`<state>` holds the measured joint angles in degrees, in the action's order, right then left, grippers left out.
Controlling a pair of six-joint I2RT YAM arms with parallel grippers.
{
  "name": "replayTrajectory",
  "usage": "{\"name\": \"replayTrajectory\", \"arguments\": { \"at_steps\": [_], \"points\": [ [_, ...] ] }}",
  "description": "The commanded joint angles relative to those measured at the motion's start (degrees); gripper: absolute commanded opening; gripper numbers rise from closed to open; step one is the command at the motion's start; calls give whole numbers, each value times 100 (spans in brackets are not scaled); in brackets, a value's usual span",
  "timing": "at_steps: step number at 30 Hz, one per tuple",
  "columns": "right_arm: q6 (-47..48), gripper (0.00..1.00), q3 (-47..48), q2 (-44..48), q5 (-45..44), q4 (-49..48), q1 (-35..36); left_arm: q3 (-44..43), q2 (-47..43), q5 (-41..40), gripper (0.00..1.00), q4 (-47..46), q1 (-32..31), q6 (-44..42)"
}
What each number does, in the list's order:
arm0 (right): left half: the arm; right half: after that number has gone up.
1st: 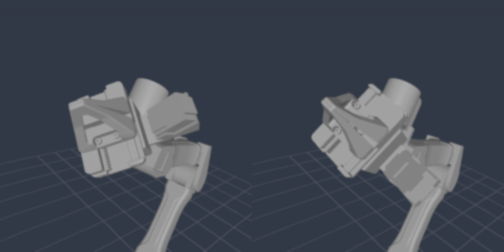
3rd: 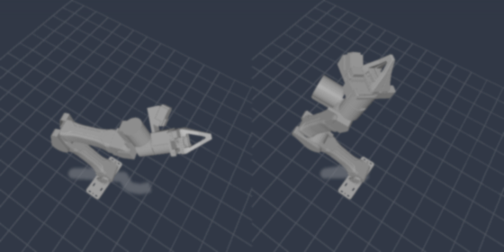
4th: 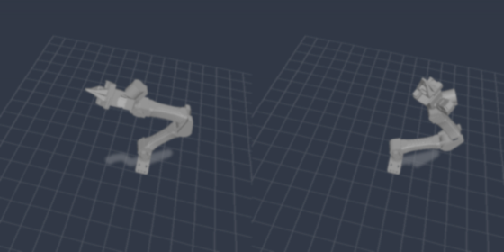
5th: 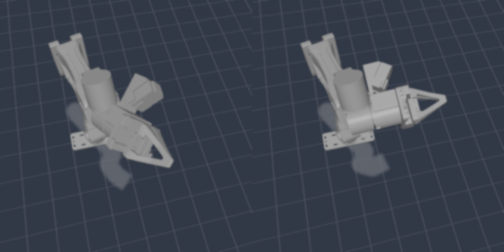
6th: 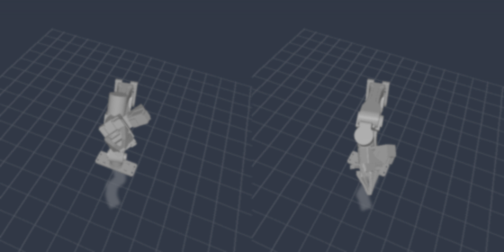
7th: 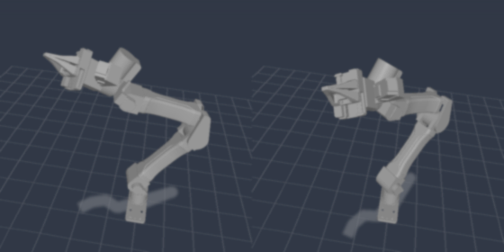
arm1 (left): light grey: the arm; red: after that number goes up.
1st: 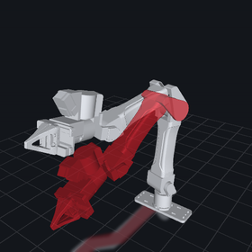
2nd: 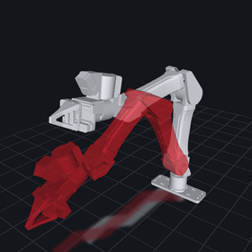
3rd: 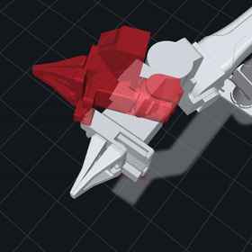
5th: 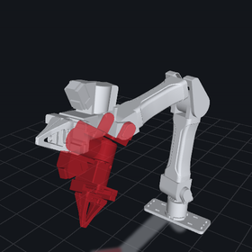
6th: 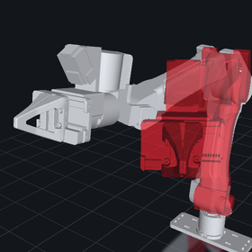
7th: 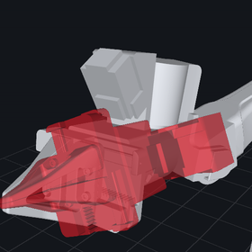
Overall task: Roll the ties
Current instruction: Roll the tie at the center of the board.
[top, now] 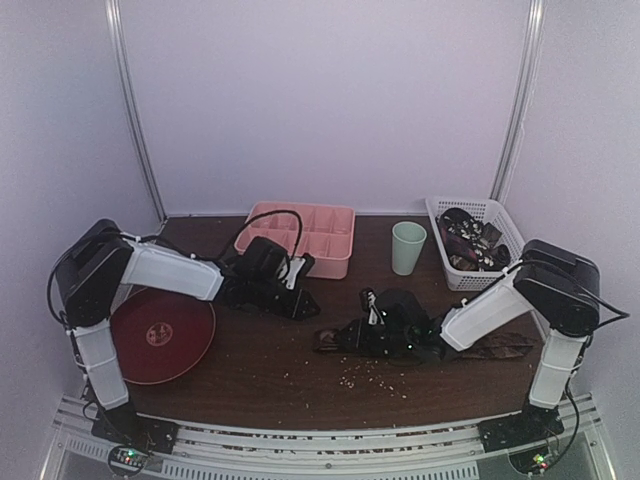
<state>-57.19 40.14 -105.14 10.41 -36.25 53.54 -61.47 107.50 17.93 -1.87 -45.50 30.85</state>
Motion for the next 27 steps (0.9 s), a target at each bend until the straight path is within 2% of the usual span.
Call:
{"name": "replayTrajectory", "arguments": {
  "at_steps": [1, 5, 8, 11, 14, 20, 27],
  "points": [
    [-37, 23, 106, -137, 260, -96, -18, 165, -658, 128, 29, -89, -23, -1966],
    [-89, 23, 120, -180, 283, -164, -9, 965, -1380, 806, 37, -646, -74, -4079],
    [-95, 23, 113, -181, 246, -169, -6, 1234, -1628, 595, 46, -755, -91, -4585],
    [-107, 23, 108, -190, 241, -164, -9, 1152, -1468, 578, 69, -478, -178, -5137],
    [-108, 23, 112, -191, 251, -161, 6, 1144, -1217, 480, 71, -454, -320, -5564],
    [-108, 23, 103, -167, 242, -157, 16, 1089, -745, 296, 72, -709, -389, -5809],
    [-121, 23, 134, -178, 257, -156, 37, 728, -257, 357, 72, -483, -464, -6159]
  ]
}}
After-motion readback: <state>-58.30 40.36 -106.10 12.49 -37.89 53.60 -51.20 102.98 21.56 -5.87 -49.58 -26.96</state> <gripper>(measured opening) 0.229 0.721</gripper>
